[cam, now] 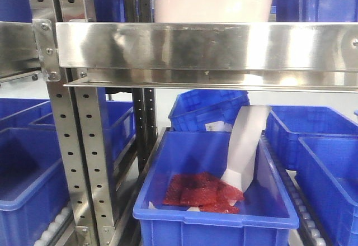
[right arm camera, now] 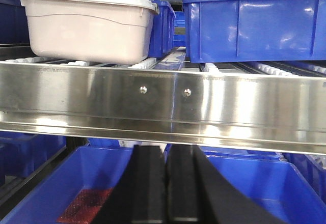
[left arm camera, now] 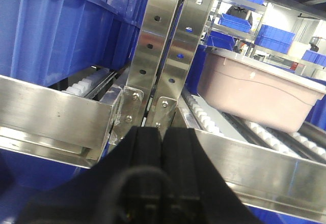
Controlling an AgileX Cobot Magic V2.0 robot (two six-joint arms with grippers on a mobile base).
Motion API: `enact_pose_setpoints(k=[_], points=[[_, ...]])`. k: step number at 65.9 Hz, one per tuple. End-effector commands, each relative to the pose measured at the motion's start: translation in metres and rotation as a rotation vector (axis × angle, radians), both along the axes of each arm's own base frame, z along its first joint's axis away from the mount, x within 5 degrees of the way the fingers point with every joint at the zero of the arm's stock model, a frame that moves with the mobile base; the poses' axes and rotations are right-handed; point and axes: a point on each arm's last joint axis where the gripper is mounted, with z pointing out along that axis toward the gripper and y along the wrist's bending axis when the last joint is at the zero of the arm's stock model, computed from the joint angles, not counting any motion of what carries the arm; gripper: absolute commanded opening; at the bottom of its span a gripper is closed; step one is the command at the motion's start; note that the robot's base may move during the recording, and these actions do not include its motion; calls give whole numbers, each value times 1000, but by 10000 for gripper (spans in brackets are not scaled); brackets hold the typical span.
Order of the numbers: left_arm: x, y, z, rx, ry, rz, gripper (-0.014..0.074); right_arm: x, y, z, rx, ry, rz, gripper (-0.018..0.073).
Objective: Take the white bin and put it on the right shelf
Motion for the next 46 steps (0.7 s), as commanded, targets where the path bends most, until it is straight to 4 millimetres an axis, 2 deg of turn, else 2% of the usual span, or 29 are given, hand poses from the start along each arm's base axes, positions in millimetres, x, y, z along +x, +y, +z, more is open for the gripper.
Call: enact_pose_setpoints(k=[1,6,16,27,37,46], points=[[0,1,13,53,-66,23,-117,-2,0,9,-10,-108,-6,55],[-4,2,17,125,-117,32,-117,-2,0,9,-10,-108,-6,55],[-18,3,18,125,-159,12,-117,-2,0,9,-10,-108,-6,55],[-33,4,-4,145,47,17,-117,-2,0,9,-10,-108,-6,55],[-50,7,-11,186,-19,57,-117,-2,0,9,-10,-108,-6,55],[-48,6,-37,284,-3,53,-117,-2,0,9,-10,-108,-6,55]])
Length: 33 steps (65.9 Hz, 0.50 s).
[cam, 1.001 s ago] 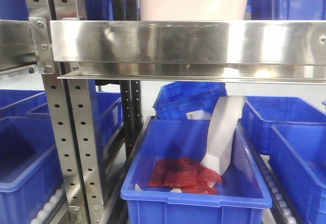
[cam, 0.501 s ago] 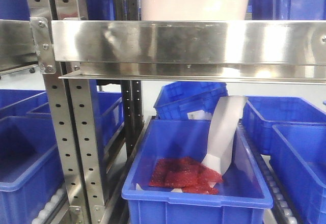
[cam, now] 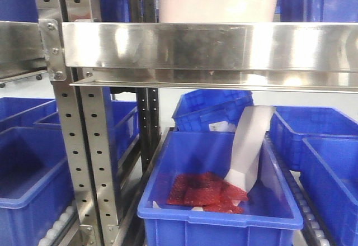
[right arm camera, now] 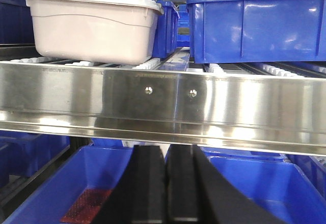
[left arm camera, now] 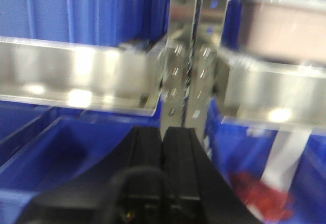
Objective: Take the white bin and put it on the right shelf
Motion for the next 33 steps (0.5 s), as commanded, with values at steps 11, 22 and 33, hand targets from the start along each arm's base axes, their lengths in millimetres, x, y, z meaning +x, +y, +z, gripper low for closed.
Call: enact_pose_setpoints(k=[11,22,33], points=[[5,-3,-18,83,-60,-74,-117,-2,0,9,-5,-108,-5,55],[9,-4,-33,47,-158,-89,-117,-2,0,9,-5,-108,-5,55],[10,-4,-35,91,-137,-89,-117,-2,0,9,-5,-106,-5,55]])
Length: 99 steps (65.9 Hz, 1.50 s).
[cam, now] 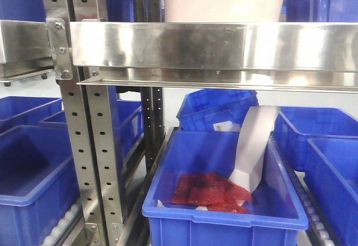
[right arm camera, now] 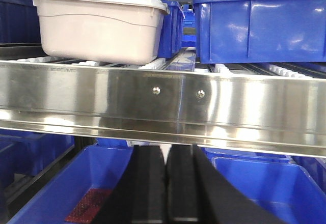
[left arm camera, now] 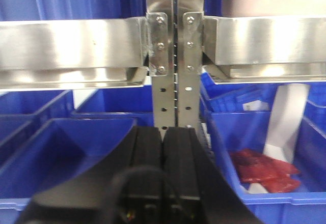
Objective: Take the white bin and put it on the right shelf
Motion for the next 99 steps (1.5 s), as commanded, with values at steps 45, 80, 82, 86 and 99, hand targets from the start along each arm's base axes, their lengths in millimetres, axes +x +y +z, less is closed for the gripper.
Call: enact_pose_setpoints(k=[45,80,82,86,99], points=[[-1,4,16,-70,-177,51,-117,-2,0,9,-5,-107,-5,55],[-1,4,16,-70,-177,51,-117,-2,0,9,-5,-107,-5,55],[-1,4,16,-70,-177,51,-117,-2,0,9,-5,-107,-5,55],[-1,4,16,-70,-177,51,-117,-2,0,9,-5,-107,-5,55],[-1,4,16,-70,-177,51,-117,-2,0,9,-5,-107,-5,55]])
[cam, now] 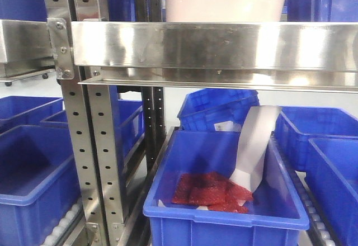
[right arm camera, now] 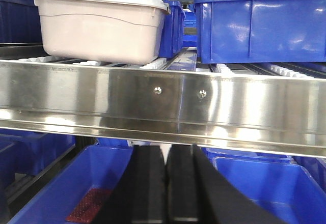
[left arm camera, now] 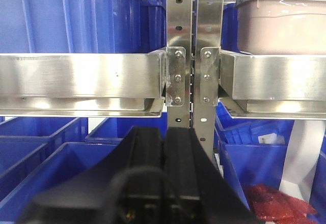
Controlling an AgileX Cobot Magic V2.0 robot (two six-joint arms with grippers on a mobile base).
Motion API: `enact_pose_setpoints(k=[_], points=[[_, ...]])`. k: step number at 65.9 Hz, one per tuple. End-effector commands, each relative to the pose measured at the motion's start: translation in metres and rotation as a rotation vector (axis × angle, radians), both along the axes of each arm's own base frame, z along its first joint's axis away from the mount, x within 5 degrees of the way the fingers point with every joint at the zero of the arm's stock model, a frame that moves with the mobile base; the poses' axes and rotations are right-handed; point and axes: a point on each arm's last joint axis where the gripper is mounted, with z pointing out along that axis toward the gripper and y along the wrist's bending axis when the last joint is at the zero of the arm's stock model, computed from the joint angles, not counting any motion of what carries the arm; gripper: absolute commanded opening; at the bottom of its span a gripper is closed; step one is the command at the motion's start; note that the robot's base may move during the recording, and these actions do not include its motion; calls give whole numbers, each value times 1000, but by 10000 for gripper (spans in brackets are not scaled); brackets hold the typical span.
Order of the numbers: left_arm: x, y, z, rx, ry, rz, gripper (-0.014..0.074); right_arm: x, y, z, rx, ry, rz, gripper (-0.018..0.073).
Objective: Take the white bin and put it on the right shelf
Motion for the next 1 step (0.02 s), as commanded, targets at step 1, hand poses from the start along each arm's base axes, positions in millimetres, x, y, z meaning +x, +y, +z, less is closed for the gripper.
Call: enact_pose_setpoints(k=[1], points=[[-1,1,7,-27,-80,3,-117,-2,0,9,-5,-107,-5,55]])
